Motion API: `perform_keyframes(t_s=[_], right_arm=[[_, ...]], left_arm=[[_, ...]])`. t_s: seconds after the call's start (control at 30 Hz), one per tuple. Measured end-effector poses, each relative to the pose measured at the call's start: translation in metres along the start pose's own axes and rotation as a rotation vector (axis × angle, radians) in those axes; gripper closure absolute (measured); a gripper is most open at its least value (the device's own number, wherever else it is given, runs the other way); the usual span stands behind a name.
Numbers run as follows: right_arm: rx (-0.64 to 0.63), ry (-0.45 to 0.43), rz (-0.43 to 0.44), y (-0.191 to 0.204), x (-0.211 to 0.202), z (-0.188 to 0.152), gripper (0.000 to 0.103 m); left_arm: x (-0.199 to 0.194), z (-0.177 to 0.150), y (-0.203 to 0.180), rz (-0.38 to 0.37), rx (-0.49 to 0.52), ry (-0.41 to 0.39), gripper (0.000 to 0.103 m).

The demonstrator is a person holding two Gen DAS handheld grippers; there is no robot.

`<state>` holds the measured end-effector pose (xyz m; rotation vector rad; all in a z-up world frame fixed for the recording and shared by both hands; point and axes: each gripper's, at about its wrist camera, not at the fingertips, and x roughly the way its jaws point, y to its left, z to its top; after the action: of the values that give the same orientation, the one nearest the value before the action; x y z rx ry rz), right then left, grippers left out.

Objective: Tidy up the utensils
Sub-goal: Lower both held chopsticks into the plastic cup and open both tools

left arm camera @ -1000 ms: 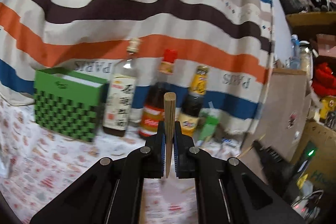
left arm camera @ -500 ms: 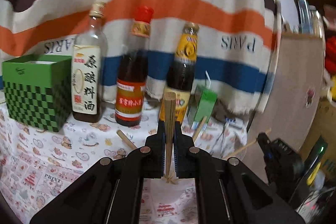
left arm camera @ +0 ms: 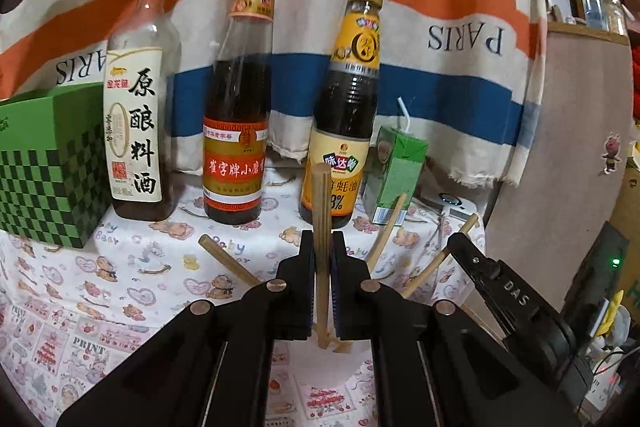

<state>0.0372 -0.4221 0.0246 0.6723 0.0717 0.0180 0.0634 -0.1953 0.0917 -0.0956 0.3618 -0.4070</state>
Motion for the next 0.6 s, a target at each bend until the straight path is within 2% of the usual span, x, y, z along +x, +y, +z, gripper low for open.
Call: perform_keyframes(t_s=[0.1,0.27,0.47,0.5,0.53,0.57,0.6], right_arm=[[-0.015,0.016,0.000,0.003,0.002,-0.004,0.095],[0.072,0.059,-0.006,-0.012,0.006,-0.009,0.095],[0.077,0.086,-0.022,-0.016,0.010,-0.010,0.095],[0.074,0.089,-0.022,-0.016,0.010,-0.010,0.092],[0.065,0.091,-0.020,-0.014,0.010,-0.010,0.090],[0.054,0.100,-0.019,-0.013,0.011,-0.010,0.077],[0.050,0.108,-0.016,-0.012,0.012,-0.010,0.053]], left_arm=[[0.004,-0.008,0.004,-0.002,-0.032,0.010,0.097],[0.010,-0.013,0.000,0.029,0.022,0.010,0.097],[0.019,-0.010,0.001,0.053,0.046,0.033,0.096],[0.019,-0.010,0.002,0.059,0.046,0.036,0.095],[0.019,-0.009,0.003,0.070,0.054,0.040,0.087],[0.019,-0.009,0.002,0.078,0.073,0.041,0.074],[0.017,-0.010,0.001,0.088,0.102,0.037,0.067]])
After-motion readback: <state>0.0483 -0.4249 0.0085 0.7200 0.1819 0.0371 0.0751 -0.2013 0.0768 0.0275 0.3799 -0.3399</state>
